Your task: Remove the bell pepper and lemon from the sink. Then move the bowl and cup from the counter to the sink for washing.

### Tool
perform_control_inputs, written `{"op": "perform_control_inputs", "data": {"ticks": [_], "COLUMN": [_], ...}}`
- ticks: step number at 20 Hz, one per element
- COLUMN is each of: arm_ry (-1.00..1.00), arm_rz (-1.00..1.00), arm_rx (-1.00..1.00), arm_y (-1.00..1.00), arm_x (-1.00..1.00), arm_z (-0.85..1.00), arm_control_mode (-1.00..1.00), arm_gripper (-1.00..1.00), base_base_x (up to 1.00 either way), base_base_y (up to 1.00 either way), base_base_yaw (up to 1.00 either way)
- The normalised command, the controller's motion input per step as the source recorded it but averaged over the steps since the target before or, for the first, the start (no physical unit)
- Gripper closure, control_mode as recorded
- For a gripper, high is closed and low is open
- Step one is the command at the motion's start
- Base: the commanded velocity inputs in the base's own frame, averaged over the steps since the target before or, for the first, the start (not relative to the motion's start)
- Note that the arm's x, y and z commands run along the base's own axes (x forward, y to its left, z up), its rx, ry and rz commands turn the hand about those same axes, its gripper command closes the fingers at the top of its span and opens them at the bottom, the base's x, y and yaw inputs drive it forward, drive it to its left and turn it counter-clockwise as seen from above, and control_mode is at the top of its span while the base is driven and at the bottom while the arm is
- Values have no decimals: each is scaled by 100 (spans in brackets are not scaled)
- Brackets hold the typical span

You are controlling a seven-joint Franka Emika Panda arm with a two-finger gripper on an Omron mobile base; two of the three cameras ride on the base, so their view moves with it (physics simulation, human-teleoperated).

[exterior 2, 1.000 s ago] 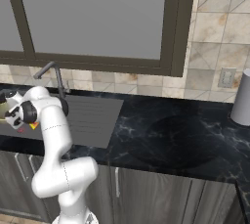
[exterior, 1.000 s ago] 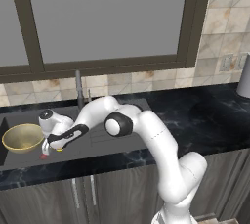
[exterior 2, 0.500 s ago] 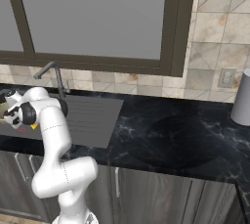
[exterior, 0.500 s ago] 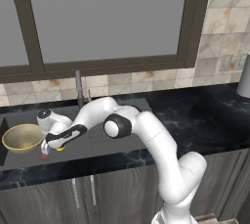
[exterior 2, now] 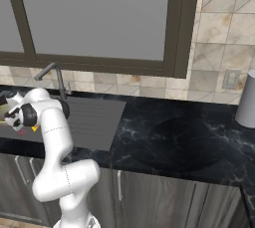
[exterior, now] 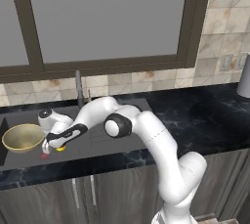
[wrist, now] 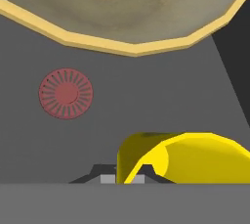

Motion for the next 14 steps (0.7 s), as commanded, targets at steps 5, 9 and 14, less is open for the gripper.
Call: {"op": "perform_control_inputs", "data": {"ticks": [5,9,14], "arm_ry": [0,0,0], "arm_rz": [0,0,0], "arm_rx": [0,0,0], "arm_y": [-11,-9,-7], "arm_x": [-1,0,-1], "arm_z": [-14,-11,0], "arm_control_mode": [-100,-100,-100], "arm_gripper": [-100,-100,-100], "base_base_x": [0,0,0], "base_base_y": [0,0,0], "base_base_yaw": [0,0,0]}}
